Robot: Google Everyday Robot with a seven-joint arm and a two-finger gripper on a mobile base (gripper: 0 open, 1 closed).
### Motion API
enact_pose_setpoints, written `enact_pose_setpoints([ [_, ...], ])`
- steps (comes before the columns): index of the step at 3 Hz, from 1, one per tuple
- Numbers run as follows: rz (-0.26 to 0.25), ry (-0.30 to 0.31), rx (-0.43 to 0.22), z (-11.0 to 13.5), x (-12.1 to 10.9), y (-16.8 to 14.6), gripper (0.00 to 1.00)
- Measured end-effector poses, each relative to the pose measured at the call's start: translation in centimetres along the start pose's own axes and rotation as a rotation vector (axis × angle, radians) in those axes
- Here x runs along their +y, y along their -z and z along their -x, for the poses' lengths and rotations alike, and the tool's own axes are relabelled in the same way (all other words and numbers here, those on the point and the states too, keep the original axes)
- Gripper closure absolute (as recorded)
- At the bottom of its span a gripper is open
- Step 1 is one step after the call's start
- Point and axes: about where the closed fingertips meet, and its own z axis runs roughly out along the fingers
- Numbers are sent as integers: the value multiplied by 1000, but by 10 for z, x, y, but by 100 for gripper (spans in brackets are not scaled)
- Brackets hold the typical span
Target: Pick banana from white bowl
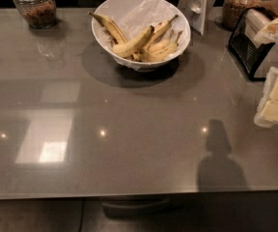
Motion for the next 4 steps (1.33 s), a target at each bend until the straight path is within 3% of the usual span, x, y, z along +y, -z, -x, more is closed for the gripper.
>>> enact_pose_setpoints([
  [1, 0, 0, 0, 0, 0, 0, 0],
  [2, -33, 16, -18, 3, -5, 3, 0],
  [3, -128, 118, -92, 19, -20, 8, 0],
  [4, -223, 287, -215, 55, -51, 10, 0],
])
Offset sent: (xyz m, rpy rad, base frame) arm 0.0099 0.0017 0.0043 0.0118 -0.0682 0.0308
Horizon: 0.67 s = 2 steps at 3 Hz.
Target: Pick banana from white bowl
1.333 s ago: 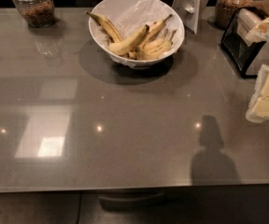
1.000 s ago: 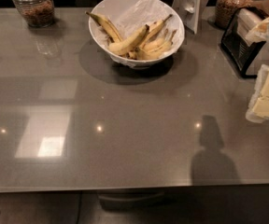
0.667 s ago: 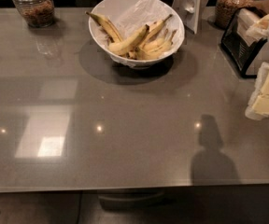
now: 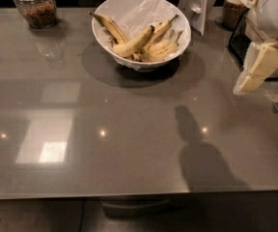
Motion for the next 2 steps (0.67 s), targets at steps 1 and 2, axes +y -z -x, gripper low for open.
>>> enact_pose_setpoints([
  [1, -31, 177, -127, 27, -41, -21, 0],
  [2, -55, 257, -131, 28, -49, -16, 0],
])
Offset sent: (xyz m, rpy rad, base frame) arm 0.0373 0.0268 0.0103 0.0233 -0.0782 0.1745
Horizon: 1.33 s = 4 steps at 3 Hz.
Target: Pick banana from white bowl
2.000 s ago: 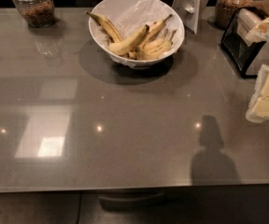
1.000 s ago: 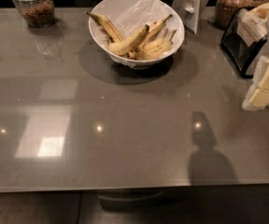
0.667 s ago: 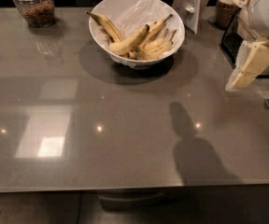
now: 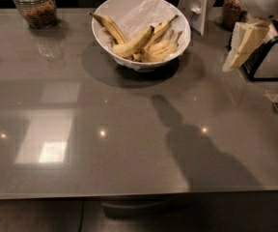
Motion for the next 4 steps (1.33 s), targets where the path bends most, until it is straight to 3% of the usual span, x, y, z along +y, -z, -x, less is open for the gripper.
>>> enact_pose_setpoints([
  [2, -11, 27, 13, 2, -2, -2, 0],
  [3, -77, 196, 77, 12, -23, -16, 0],
  [4, -191, 397, 157, 17, -75, -38, 0],
])
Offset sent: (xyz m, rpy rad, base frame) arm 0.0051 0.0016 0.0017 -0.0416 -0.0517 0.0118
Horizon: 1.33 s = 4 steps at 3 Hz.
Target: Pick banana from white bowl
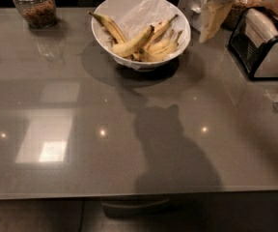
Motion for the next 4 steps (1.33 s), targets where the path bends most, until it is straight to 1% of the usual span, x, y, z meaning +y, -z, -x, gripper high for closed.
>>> enact_pose_setpoints([
  [1, -68, 157, 40, -7, -42, -31, 0],
  [2, -92, 228, 32, -14, -71, -63, 19],
  [3, -76, 245, -4, -20, -81, -93, 35],
  [4, -33, 230, -37, -27, -76, -120, 35],
])
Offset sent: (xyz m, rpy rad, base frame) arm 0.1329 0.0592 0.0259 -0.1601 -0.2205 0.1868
